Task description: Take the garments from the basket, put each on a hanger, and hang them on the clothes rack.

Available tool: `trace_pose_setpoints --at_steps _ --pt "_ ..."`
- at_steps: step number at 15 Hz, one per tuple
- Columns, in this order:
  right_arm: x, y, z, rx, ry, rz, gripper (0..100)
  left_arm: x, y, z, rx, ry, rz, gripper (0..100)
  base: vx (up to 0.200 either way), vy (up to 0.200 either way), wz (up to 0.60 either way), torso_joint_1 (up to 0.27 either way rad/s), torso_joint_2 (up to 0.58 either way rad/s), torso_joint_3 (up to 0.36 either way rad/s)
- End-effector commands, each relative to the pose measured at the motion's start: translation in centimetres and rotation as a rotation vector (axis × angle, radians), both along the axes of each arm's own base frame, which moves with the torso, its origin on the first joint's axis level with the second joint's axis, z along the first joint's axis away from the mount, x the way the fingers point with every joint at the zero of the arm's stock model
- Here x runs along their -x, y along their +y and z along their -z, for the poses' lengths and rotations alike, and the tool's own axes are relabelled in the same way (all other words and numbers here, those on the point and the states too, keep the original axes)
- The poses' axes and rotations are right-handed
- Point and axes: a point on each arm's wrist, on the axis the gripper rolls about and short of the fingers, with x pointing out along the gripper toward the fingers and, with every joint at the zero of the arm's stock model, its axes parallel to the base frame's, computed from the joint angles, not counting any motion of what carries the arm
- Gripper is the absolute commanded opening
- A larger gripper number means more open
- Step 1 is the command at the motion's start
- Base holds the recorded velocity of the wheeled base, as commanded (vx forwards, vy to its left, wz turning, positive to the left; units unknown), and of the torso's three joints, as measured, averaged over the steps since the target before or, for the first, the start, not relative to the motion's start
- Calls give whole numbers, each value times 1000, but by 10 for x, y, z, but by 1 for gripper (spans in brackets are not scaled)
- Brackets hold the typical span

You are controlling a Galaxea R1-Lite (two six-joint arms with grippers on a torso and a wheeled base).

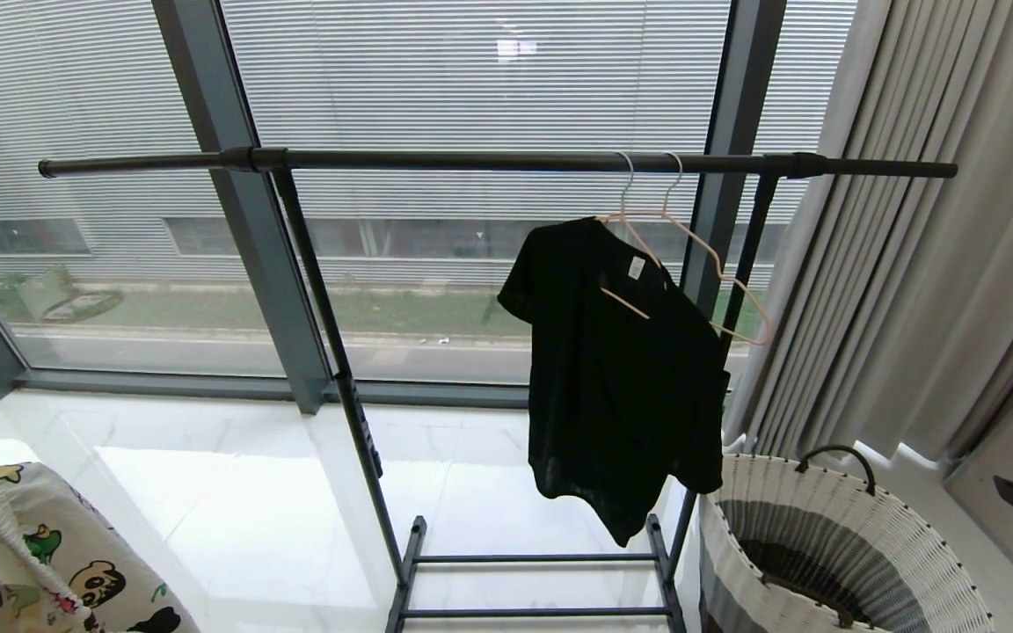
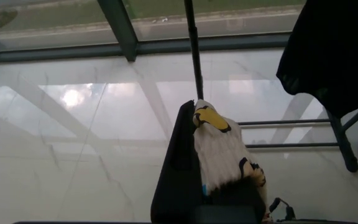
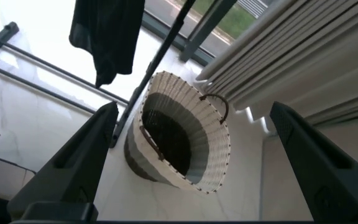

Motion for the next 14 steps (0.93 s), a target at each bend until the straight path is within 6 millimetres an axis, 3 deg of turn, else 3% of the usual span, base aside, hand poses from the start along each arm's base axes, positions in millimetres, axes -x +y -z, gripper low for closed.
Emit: trace_pose_setpoints --at_steps 1,7,14 --pt "-4 -1 4 1 17 24 100 -1 0 -1 -1 1 0 0 200 0 0 2 2 2" --pt "-15 4 5 -56 0 -79 100 -1 0 -7 -1 -22 0 0 200 0 0 2 0 0" --pt "-56 9 6 -98 8 -127 100 0 0 -10 -1 -33 0 0 200 0 0 6 3 4"
